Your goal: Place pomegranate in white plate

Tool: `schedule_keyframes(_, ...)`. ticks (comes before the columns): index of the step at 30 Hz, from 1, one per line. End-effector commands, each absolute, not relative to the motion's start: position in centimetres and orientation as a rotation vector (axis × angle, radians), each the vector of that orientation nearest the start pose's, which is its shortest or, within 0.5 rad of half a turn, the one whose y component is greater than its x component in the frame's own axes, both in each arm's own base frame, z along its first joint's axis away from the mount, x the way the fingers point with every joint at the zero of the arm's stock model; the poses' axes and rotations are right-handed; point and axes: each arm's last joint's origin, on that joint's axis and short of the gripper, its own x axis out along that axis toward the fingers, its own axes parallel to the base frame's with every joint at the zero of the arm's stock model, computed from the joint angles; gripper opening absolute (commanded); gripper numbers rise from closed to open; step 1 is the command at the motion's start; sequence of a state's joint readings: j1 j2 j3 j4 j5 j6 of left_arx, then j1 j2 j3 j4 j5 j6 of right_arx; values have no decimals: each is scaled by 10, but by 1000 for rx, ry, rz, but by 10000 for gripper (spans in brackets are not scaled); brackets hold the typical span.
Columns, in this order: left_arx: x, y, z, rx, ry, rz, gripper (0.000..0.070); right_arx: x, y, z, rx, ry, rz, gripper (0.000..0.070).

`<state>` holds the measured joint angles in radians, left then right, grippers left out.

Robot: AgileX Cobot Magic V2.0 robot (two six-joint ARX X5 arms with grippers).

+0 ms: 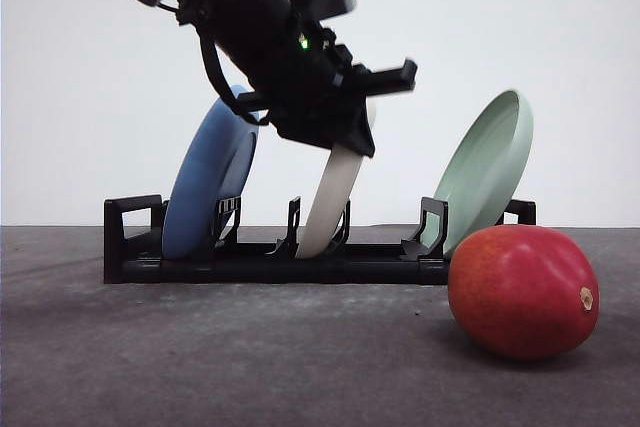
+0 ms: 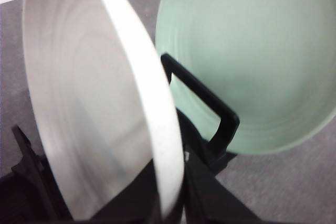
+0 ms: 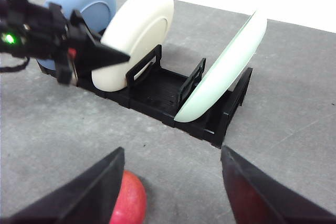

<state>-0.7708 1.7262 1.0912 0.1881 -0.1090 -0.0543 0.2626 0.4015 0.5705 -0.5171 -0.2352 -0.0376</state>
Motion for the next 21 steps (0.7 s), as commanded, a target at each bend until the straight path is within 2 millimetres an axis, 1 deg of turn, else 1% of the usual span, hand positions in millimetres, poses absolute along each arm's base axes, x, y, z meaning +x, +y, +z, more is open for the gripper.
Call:
schedule_keyframes(1,273,-268,238,74,404,-653,11,93,32,281,-46,315,506,372)
schedule_keyframes(10,262,-258,268,-54,389,-643,11,93,32,281,-44,315,506,373)
schedule_keyframes(16,248,-245,291,-93,398,-647,11,93,32,281,-38,317,505,373)
schedule_keyframes(21,234,-235,309,-154,427,-714,11,93,32,281,-38,317,505,373)
